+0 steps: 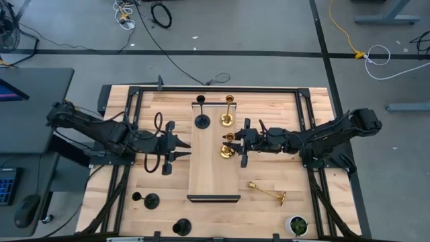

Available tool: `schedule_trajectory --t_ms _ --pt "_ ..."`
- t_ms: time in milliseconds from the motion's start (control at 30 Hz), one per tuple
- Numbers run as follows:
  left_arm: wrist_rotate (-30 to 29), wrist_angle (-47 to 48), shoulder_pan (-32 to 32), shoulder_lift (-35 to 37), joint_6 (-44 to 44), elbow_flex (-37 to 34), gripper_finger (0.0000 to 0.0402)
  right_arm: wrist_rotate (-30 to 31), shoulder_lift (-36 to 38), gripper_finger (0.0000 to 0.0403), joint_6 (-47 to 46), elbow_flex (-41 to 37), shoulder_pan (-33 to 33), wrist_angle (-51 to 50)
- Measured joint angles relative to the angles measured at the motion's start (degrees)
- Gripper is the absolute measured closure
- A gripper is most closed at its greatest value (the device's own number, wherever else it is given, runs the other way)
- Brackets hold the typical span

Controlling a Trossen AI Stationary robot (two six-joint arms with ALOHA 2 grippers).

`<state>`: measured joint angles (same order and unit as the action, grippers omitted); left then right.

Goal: Pick & Place candle stick holders
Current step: Put the left gold candle holder on the shelf aligned with the other gold candle holder, then put the gold candle holder on the shelf aligned with the other gold candle holders

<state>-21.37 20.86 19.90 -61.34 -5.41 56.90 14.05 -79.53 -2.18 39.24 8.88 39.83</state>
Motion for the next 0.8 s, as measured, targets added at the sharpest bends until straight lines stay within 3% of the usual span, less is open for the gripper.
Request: schedule_trajectory --t_ms 367,633,800 --pt "0.16 0.02 0.0 0.0 -0.08 0.0 0.0305 -0.11 0.05 0.0227 1.33 0.0 0.0 -1.1" --pt "1.25 1.01 0.22 0.0 -1.51 0.0 0.0305 0.26 5.43 0.0208 2.17 0.0 0.09 -10.44" --pt "1.25 1.13 1.23 0.0 -1.49 0.0 0.0305 0.4 11.39 0.0213 1.47 0.0 0.66 -21.47"
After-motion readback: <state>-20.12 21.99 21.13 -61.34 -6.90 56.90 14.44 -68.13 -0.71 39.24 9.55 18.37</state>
